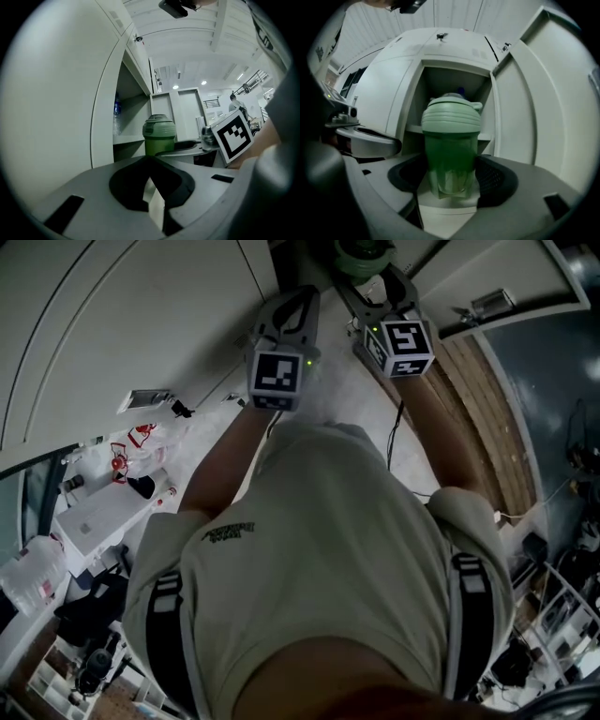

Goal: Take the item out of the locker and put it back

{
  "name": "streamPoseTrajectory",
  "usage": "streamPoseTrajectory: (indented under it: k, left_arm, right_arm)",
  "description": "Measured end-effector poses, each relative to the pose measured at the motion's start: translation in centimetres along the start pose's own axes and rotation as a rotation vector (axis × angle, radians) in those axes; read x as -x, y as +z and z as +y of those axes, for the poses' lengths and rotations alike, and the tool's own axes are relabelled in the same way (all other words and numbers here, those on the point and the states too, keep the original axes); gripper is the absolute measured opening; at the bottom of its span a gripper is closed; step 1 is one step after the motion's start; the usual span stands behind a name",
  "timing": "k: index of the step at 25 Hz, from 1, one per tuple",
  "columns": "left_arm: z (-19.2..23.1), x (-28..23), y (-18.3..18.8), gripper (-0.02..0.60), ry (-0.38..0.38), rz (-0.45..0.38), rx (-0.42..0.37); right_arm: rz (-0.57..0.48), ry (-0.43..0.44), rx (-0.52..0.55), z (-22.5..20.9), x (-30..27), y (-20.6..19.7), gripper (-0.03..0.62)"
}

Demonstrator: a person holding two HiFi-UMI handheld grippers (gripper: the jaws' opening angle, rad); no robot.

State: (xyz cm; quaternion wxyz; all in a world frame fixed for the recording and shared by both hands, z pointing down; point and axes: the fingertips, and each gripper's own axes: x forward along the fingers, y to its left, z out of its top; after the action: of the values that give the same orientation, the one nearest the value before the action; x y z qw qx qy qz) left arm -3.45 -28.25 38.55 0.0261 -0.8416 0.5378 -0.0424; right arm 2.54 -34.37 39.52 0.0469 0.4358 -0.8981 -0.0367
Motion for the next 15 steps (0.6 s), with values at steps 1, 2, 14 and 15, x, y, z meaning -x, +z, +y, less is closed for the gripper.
streamPoseTrajectory:
  k: [1, 2, 14, 15]
  left_arm:
    - [0.0, 0.3, 0.8, 0.015, -0.001, -0.007, -0.007]
    - [-0.1, 0.6, 1.7, 0.015, -0.004, -0.017, -0.011]
    - [-2.0, 4.9, 9.4, 0.015, -0.053, -0.118, -0.023]
    - [-2.1, 5.2, 9.6, 0.015, -0.058, -0.121, -0.031]
  right_arm:
    - [-0.010, -0.001, 0.002, 0.0, 0.8, 0.9, 0.334]
    - [-0.020, -0.002, 0.000, -0.1, 1.7, 1.7, 0.334]
    - [-0.102, -0.038, -0.006, 1.4, 11.5, 8.9, 0.334]
    - [-0.107, -0.043, -0.009, 1.6, 12.2, 9.2, 0.334]
